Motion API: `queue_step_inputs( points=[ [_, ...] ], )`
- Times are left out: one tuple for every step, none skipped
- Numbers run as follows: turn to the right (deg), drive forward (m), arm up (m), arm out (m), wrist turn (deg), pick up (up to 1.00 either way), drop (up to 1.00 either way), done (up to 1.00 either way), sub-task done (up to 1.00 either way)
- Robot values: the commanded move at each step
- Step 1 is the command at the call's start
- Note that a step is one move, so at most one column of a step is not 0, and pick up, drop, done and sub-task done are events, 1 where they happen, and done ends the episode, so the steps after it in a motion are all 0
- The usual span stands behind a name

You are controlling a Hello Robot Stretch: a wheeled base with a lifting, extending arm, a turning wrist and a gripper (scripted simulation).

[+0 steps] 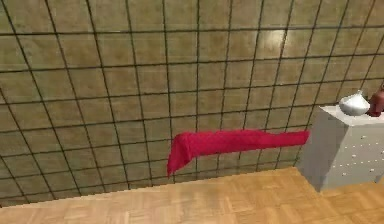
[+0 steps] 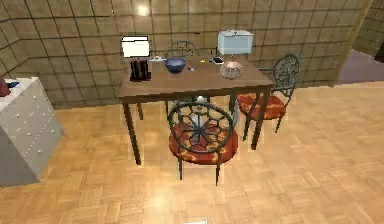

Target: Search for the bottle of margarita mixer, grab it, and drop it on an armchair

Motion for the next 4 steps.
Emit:
queue_step_inputs(
  points=[
    [0.0, 0.75, 0.0, 0.0, 0.0, 0.0, 0.0, 0.0, 0.0],
    [45.0, 0.0, 0.0, 0.0, 0.0, 0.0, 0.0, 0.0, 0.0],
    [0.0, 0.55, 0.0, 0.0, 0.0, 0.0, 0.0, 0.0, 0.0],
    [45.0, 0.0, 0.0, 0.0, 0.0, 0.0, 0.0, 0.0, 0.0]
  ],
)
